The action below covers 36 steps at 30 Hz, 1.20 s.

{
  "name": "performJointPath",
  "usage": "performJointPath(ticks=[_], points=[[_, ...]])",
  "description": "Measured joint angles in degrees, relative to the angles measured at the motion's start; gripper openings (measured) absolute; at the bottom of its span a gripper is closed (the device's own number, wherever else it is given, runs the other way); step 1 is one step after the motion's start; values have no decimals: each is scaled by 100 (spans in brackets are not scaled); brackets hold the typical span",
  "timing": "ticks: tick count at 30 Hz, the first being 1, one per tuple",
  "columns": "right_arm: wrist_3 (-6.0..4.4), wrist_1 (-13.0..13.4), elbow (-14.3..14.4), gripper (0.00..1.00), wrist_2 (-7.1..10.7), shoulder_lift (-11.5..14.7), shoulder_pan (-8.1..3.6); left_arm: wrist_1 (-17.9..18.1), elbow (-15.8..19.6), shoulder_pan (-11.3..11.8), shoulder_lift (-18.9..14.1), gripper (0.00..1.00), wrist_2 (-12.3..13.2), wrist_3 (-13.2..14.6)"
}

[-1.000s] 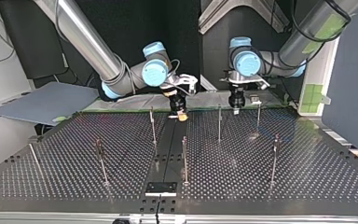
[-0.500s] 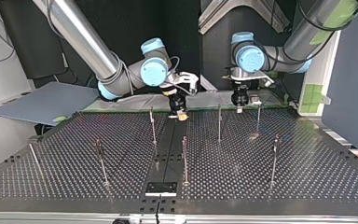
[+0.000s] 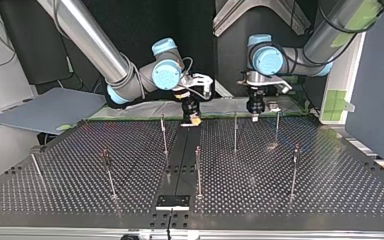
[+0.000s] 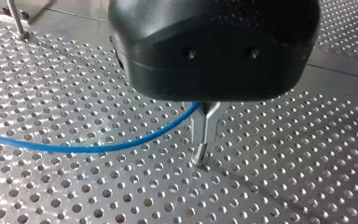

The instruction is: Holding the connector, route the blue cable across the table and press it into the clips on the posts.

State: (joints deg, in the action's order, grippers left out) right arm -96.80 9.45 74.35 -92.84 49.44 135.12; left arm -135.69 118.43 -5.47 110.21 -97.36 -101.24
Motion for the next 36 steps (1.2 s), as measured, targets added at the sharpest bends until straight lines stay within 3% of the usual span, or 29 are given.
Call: performJointPath(ticks=[7, 14, 20, 29, 36], points=[[-23, 64, -1, 0, 8, -172, -30, 122, -67, -65, 109, 0, 39, -15], [-30, 159, -5, 0, 10, -195, -107, 229, -406, -203, 451, 0, 126, -68], [-35, 322, -31, 0, 24, -199, -212, 154, -718, -130, 686, 0, 190, -179], [-38, 356, -121, 0, 46, -197, -359, 71, -1131, 33, 1112, 0, 207, -173], [-42, 409, -132, 0, 48, -200, -448, 83, -1223, 124, 1168, 0, 280, -160]])
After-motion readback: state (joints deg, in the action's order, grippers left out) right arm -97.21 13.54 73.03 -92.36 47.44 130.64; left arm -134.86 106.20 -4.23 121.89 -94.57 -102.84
